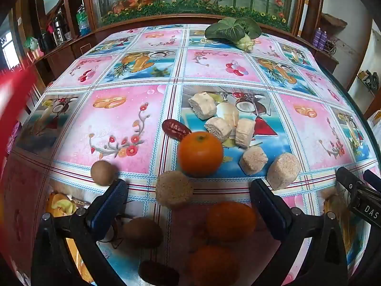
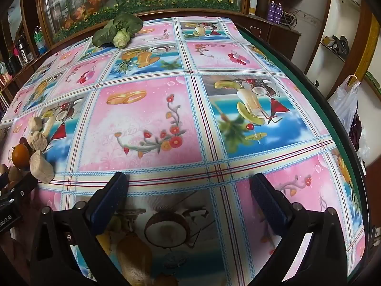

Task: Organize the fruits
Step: 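Move both tools toward the fruits on the patterned tablecloth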

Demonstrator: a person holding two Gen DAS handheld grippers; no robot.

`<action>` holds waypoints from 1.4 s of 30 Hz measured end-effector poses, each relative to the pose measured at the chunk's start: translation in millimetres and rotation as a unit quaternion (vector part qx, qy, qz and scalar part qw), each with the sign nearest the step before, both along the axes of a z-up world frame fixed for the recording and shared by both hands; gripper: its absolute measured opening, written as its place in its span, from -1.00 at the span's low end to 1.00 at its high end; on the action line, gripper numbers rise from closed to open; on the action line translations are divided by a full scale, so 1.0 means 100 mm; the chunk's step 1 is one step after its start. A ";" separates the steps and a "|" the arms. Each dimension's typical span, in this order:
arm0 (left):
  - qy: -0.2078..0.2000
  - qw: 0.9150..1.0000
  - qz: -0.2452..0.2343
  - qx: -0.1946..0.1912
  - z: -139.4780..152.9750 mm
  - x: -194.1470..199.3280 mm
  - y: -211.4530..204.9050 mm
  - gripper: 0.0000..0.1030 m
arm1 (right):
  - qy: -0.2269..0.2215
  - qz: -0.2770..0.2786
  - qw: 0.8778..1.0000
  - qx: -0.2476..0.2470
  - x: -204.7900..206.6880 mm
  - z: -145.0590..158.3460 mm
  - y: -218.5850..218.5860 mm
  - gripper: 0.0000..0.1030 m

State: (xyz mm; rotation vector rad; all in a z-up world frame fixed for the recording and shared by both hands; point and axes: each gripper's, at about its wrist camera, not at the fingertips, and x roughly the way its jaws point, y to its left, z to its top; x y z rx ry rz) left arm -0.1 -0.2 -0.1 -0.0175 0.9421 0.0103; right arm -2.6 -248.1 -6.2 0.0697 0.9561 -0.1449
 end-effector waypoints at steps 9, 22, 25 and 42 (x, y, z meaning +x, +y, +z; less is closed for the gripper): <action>0.000 1.000 0.000 0.000 0.00 0.00 0.00 0.99 | 0.000 0.000 1.000 0.002 0.00 0.00 -0.01 1.00; 0.000 1.000 0.000 -0.001 0.00 0.00 0.00 0.99 | 0.000 0.000 1.000 0.003 0.00 0.00 -0.01 1.00; 0.000 1.000 0.000 -0.001 0.00 0.00 0.00 0.99 | 0.000 0.000 1.000 0.002 0.00 0.00 0.00 1.00; -0.111 0.991 0.038 0.064 0.58 -0.55 0.17 0.98 | -0.100 0.100 0.989 0.050 -0.25 0.37 0.28 1.00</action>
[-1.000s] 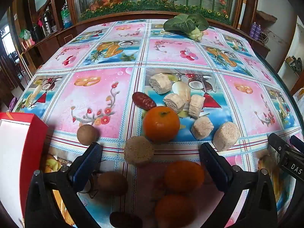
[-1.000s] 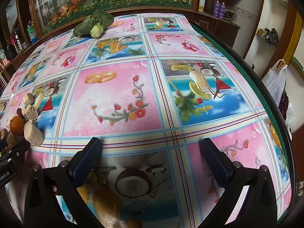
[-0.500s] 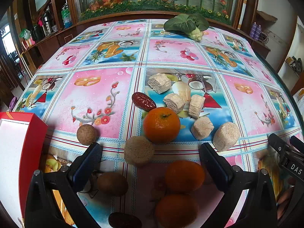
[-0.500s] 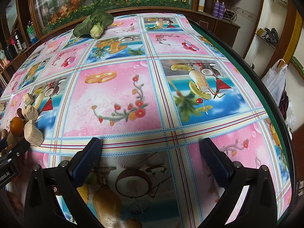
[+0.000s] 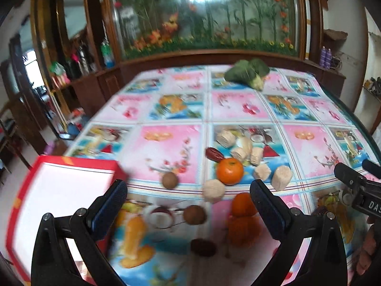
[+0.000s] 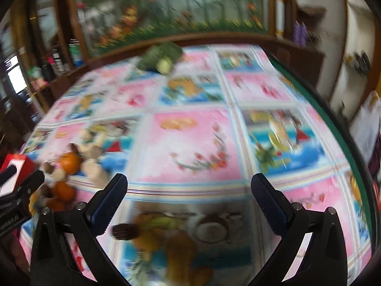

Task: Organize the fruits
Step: 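Move both tools toward the fruits on the patterned tablecloth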

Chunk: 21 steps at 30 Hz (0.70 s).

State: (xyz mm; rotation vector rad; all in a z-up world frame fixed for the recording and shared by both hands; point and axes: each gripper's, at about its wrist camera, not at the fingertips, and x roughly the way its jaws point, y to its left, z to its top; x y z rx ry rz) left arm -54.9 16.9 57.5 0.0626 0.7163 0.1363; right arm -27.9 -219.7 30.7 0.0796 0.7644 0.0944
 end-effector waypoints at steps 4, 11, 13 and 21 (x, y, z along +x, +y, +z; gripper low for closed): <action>-0.009 1.000 0.010 0.004 0.08 -0.10 0.08 0.98 | -0.030 0.034 0.999 -0.006 -0.11 0.09 0.19 1.00; -0.002 1.000 0.028 0.013 0.08 -0.16 0.22 0.98 | -0.029 0.083 0.996 -0.016 -0.09 0.21 0.48 1.00; 0.002 0.999 0.033 0.012 0.06 -0.14 0.27 0.98 | -0.025 0.100 0.994 -0.028 -0.06 0.23 0.59 1.00; 0.023 0.998 0.062 0.022 -0.03 -0.15 0.53 0.98 | -0.011 0.181 0.981 -0.066 0.00 0.14 0.90 0.90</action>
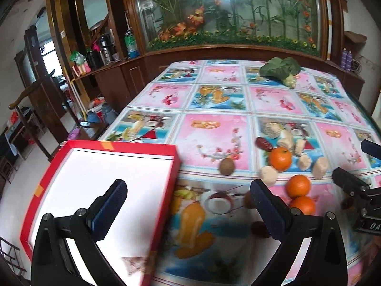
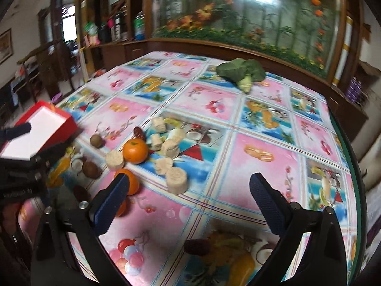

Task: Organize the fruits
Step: 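Move both tools toward the fruits on the patterned tablecloth, then grasp a mandarin orange with the left tool while the right tool grasps a beige cake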

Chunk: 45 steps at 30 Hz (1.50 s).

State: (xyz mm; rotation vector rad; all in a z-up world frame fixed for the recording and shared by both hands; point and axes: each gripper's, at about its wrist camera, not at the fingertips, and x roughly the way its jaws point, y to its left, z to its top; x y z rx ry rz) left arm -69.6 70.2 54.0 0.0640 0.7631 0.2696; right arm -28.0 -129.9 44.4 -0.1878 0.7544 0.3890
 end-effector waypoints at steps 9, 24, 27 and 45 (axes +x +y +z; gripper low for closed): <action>0.026 0.998 -0.047 -0.023 -0.07 -0.04 -0.07 0.98 | 0.057 0.015 0.998 0.016 0.15 -0.25 -0.04 0.27; 0.058 0.988 -0.141 -0.024 -0.17 0.01 -0.60 0.68 | 0.087 0.026 0.996 0.006 0.32 -0.40 0.09 -0.32; 0.069 0.985 -0.157 -0.036 -0.18 0.03 -0.65 0.51 | 0.091 0.030 0.995 0.019 0.32 -0.39 0.07 -0.49; 0.109 0.971 -0.195 -0.091 -0.40 0.26 -0.91 -0.35 | 0.097 0.000 0.991 0.093 0.36 -0.24 -0.25 -0.48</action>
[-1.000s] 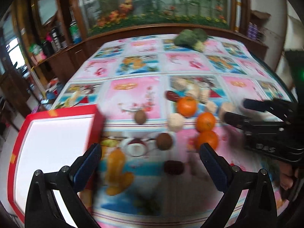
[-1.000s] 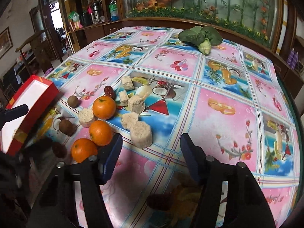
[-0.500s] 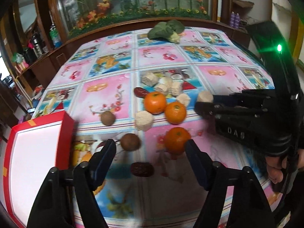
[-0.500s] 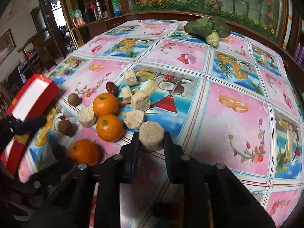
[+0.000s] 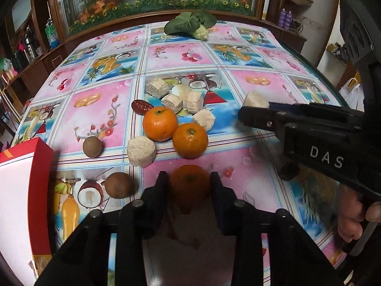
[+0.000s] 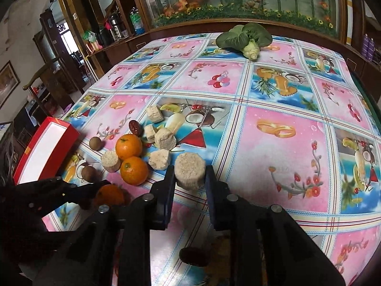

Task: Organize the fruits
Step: 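Grasp a mandarin orange with the left tool while the right tool grasps a beige cake, then carry the orange and cake onto the white tray and open both tools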

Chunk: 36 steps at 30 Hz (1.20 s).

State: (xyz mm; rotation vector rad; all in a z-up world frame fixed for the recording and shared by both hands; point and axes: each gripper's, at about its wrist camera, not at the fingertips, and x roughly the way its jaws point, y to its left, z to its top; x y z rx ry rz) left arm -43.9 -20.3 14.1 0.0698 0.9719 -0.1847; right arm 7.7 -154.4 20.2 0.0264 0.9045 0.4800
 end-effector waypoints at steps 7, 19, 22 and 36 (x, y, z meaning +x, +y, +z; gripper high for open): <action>-0.011 1.000 0.007 0.000 0.01 -0.03 0.00 -0.37 | -0.002 -0.004 1.000 0.006 -0.01 -0.01 -0.01 -0.48; -0.036 0.999 0.031 0.012 0.11 -0.06 0.11 -0.37 | -0.014 -0.011 1.000 0.009 -0.02 -0.01 -0.03 -0.48; -0.036 0.999 0.034 0.010 0.10 -0.07 0.13 -0.37 | -0.012 -0.012 1.000 0.010 -0.01 -0.02 -0.03 -0.48; -0.097 0.989 0.107 -0.030 0.59 -0.44 0.78 -0.37 | -0.056 0.015 0.994 0.094 -0.29 0.27 0.24 -0.48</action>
